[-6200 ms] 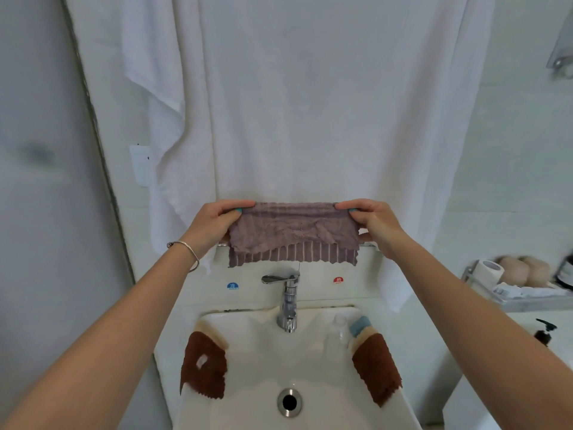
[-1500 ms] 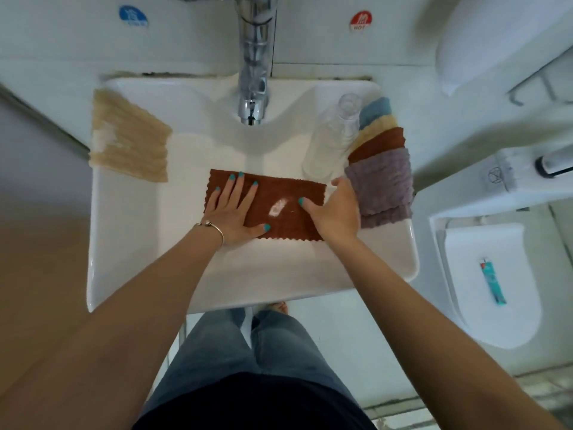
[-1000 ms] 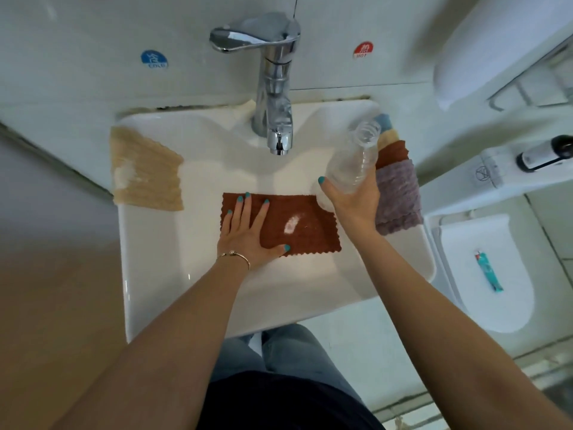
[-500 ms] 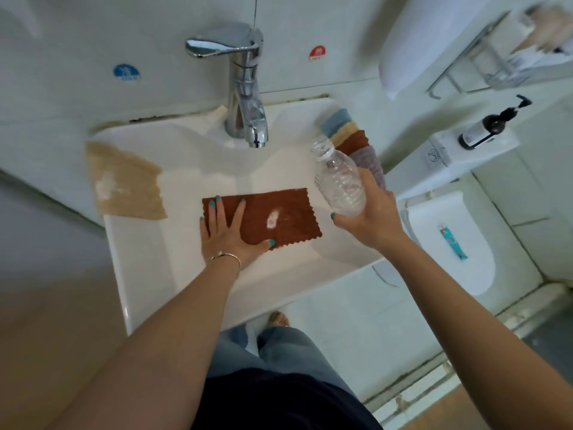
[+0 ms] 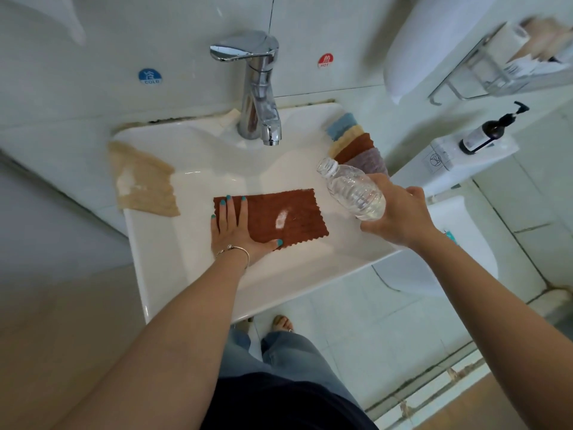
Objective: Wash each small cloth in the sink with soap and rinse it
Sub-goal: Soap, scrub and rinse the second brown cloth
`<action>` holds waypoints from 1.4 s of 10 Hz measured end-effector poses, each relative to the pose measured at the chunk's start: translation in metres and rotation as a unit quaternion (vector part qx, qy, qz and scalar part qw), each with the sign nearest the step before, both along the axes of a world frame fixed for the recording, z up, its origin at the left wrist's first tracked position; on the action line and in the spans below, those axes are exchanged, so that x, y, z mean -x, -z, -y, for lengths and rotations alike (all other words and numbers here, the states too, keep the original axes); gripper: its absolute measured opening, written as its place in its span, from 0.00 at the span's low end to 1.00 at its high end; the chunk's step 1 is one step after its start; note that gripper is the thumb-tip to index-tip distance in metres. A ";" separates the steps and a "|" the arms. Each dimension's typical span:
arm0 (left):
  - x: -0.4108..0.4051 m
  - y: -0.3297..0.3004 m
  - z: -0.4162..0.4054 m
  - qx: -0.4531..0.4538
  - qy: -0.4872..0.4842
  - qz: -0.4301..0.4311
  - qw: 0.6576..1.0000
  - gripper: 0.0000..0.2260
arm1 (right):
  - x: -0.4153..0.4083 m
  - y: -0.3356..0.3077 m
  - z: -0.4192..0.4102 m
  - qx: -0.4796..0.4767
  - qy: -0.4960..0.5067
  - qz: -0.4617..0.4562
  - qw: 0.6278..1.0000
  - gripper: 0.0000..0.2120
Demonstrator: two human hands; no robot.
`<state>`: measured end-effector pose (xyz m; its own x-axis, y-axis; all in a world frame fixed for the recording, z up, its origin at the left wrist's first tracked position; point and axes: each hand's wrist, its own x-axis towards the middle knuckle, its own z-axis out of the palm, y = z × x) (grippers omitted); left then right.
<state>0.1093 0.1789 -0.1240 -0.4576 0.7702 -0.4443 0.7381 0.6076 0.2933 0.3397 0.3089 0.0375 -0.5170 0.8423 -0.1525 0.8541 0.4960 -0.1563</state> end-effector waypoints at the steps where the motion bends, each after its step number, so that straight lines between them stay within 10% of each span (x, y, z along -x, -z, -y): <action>1: 0.000 0.000 0.000 0.002 0.001 0.001 1.000 0.57 | -0.003 -0.001 -0.003 -0.013 -0.008 0.026 1.000 0.37; 14: 0.002 0.002 -0.002 -0.001 0.000 0.010 1.000 0.58 | -0.018 0.002 -0.020 -0.018 -0.072 0.128 0.989 0.37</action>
